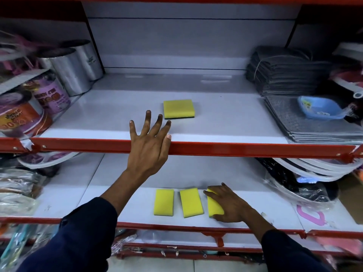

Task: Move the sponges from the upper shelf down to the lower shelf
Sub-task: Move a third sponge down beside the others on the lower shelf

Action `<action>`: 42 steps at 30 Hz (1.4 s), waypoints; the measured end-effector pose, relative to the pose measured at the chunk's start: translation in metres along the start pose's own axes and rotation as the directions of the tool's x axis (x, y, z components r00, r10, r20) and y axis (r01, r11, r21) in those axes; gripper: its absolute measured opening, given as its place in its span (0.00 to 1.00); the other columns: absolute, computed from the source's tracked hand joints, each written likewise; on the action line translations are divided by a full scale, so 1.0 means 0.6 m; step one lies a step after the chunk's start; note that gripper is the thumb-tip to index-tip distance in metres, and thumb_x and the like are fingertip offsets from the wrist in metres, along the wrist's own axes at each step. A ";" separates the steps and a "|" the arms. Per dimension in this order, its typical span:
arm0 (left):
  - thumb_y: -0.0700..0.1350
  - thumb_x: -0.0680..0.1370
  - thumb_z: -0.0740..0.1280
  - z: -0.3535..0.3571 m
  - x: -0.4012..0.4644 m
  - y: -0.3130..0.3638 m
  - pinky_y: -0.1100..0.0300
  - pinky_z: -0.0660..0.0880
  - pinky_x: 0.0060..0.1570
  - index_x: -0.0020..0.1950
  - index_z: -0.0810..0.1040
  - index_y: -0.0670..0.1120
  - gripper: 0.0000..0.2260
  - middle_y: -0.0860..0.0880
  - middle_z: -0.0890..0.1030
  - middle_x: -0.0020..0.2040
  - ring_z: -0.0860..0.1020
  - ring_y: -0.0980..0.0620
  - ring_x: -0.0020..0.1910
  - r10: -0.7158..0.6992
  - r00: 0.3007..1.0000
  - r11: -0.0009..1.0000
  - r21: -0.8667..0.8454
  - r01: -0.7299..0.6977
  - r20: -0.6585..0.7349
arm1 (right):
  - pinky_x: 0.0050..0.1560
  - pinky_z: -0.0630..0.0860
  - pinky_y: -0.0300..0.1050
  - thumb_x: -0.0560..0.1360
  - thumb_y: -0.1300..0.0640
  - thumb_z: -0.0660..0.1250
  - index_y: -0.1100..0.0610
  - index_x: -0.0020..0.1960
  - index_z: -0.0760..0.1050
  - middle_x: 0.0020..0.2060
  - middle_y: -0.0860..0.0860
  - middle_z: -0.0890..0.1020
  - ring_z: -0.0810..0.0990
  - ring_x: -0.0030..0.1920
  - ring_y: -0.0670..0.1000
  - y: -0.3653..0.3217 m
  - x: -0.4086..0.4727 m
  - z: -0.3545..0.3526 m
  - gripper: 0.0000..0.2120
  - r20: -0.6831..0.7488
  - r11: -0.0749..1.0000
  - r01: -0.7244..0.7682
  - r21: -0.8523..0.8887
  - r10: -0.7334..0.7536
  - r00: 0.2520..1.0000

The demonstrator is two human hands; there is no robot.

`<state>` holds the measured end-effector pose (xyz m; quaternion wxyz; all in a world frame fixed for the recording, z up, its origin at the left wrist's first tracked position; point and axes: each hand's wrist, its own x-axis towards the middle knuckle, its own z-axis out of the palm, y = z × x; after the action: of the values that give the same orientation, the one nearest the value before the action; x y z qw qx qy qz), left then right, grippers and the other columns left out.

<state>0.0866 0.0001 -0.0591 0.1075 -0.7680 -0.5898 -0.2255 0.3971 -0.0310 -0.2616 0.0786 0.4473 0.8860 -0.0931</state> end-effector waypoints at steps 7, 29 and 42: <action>0.56 0.83 0.44 0.000 0.001 0.000 0.31 0.49 0.78 0.77 0.68 0.52 0.26 0.50 0.67 0.80 0.51 0.47 0.84 -0.007 1.000 1.000 -0.003 0.007 0.006 | 0.83 0.39 0.55 0.77 0.36 0.63 0.51 0.82 0.45 0.83 0.52 0.49 0.48 0.83 0.52 -0.029 0.031 0.018 0.43 0.056 0.999 0.034 0.029 -0.036 0.998; 0.53 0.84 0.42 -0.010 -0.010 -0.007 0.42 0.53 0.81 0.78 0.67 0.47 0.27 0.50 0.68 0.79 0.55 0.49 0.83 0.063 0.998 0.995 -0.082 -0.063 -0.003 | 0.80 0.60 0.57 0.78 0.54 0.64 0.58 0.76 0.68 0.76 0.54 0.69 0.63 0.80 0.56 -0.148 0.015 -0.273 0.26 -0.924 0.996 -0.018 -0.093 -0.080 0.374; 0.50 0.81 0.45 -0.015 -0.006 -0.004 0.44 0.54 0.82 0.77 0.69 0.44 0.28 0.47 0.69 0.78 0.58 0.48 0.82 0.054 0.998 0.996 -0.078 -0.053 0.014 | 0.83 0.51 0.58 0.78 0.46 0.65 0.48 0.82 0.50 0.83 0.52 0.48 0.46 0.83 0.57 -0.131 0.163 -0.447 0.38 -0.482 0.928 -0.257 0.268 0.360 0.798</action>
<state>0.0815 -0.0063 -0.0531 0.0788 -0.7888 -0.5606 -0.2393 0.2612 0.0621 -0.0156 -0.1942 0.5998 0.7753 -0.0374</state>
